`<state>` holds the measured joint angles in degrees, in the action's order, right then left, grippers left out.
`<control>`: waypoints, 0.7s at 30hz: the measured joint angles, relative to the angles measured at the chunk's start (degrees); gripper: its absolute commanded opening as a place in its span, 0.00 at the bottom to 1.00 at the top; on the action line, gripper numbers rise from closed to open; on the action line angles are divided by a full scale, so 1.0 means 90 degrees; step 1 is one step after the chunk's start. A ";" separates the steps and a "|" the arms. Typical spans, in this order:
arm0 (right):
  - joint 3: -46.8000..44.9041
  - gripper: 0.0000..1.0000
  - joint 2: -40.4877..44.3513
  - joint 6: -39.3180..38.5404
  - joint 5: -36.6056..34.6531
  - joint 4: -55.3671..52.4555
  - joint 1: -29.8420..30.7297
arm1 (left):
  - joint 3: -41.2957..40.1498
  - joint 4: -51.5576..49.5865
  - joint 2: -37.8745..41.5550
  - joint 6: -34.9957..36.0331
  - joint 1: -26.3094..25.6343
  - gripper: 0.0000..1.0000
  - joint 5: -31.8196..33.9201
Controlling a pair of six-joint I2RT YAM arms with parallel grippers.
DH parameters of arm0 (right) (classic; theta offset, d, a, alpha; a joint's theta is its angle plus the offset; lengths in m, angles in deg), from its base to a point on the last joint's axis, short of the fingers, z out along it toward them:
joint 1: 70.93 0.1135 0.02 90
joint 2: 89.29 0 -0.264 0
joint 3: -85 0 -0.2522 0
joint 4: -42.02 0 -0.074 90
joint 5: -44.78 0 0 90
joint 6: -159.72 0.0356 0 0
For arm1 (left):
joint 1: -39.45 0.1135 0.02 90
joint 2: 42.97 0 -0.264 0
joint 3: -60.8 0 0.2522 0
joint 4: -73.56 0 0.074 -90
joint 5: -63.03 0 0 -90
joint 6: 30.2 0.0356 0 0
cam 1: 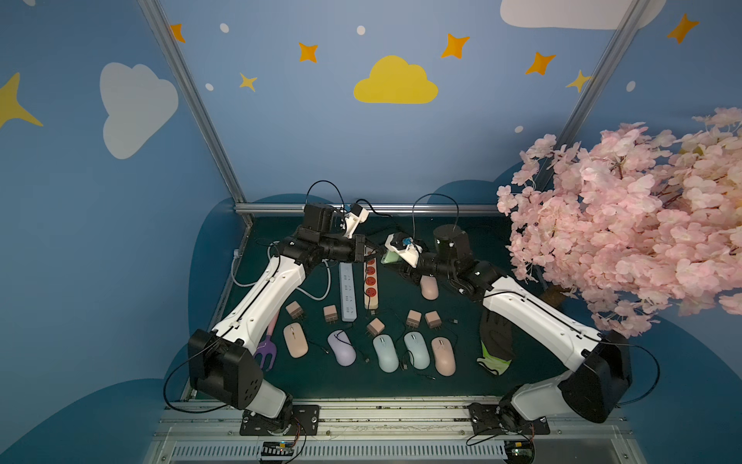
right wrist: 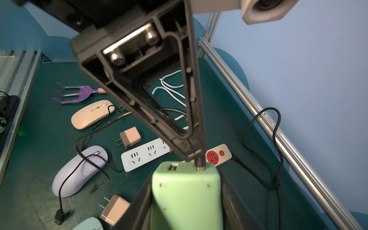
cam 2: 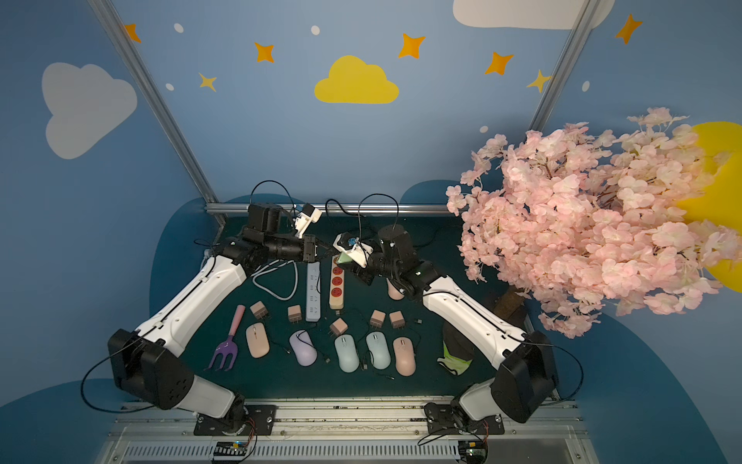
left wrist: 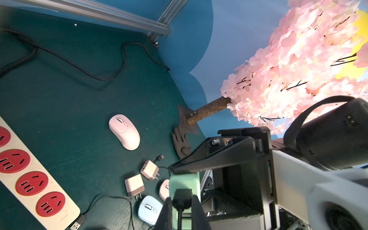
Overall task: Unplug the wireless mouse
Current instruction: Remove the power cord from the plug.
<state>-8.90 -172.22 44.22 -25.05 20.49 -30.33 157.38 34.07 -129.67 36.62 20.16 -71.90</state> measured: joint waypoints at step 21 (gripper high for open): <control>-0.0138 0.00 0.0066 0.0119 -0.0549 0.0267 0.0002 | 0.0000 -0.0017 0.0000 0.0090 0.0046 0.04 0.0024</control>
<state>-10.15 -171.63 45.30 -29.99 22.89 -30.31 157.38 33.91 -129.67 37.43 20.58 -71.68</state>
